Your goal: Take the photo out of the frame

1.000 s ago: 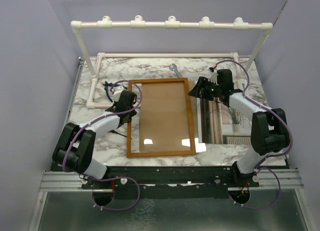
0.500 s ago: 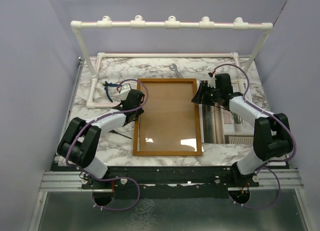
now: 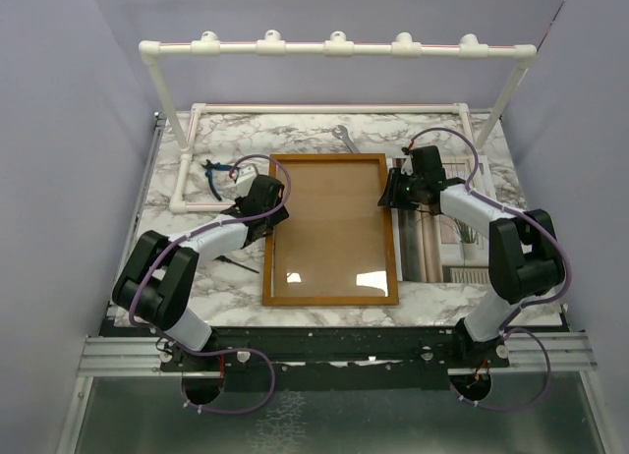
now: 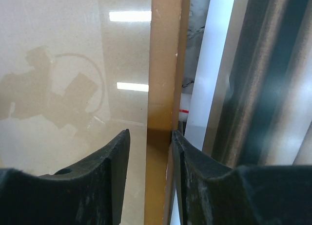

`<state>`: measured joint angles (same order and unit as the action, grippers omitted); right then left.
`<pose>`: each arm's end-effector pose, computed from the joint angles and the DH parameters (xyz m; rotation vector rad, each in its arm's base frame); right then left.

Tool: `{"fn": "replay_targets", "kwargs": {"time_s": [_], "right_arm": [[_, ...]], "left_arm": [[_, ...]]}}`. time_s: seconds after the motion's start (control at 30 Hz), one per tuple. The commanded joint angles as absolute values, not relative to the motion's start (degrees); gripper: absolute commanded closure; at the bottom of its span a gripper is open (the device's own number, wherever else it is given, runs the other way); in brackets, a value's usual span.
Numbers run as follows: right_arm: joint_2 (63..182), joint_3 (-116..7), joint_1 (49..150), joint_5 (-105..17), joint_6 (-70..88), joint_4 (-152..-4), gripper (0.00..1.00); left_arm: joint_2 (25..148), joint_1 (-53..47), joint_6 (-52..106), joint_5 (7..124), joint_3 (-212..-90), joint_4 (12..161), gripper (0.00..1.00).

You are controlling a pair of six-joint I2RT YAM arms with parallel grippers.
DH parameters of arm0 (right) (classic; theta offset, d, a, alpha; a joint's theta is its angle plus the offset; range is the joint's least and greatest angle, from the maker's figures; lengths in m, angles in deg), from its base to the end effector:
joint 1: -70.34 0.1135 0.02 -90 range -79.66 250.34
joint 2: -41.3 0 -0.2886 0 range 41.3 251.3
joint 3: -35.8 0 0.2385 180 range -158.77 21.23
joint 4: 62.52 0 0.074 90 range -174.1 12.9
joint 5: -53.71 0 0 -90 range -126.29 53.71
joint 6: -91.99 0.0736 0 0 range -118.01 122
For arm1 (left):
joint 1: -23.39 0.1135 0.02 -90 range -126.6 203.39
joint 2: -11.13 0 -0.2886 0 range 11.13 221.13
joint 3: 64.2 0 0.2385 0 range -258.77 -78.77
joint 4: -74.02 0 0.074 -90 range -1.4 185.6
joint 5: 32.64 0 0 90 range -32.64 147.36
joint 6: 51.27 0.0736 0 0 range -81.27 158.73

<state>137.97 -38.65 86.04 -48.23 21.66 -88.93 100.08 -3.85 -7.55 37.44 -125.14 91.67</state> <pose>0.3529 0.1150 0.2004 -0.0119 2.4655 0.5280 0.3008 -0.1266 0.1876 -0.5461 2.2550 -0.2388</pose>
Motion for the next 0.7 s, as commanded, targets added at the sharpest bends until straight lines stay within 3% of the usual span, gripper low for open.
{"fn": "replay_targets", "kwargs": {"time_s": [0.0,0.13,0.43,0.57,0.67], "right_arm": [[138.74,-40.08,86.58,-45.49,21.07,-90.12,0.58],[138.66,-40.22,86.61,-44.62,20.98,-90.31,0.64],[138.77,-40.35,86.60,-44.34,21.20,-90.35,0.68],[138.99,-40.25,86.59,-44.63,21.33,-90.04,0.69],[139.20,-40.49,86.60,-44.67,21.33,-90.25,0.69]], "left_arm": [[98.30,-3.92,-5.08,40.59,-124.20,89.59,0.36],[97.59,-1.43,-3.05,46.49,-121.81,85.51,0.25],[97.07,2.60,2.47,57.26,-117.62,77.31,0.21],[98.54,3.54,3.29,61.74,-117.52,75.70,0.24],[100.51,3.96,3.10,63.66,-118.05,75.12,0.33]]}}
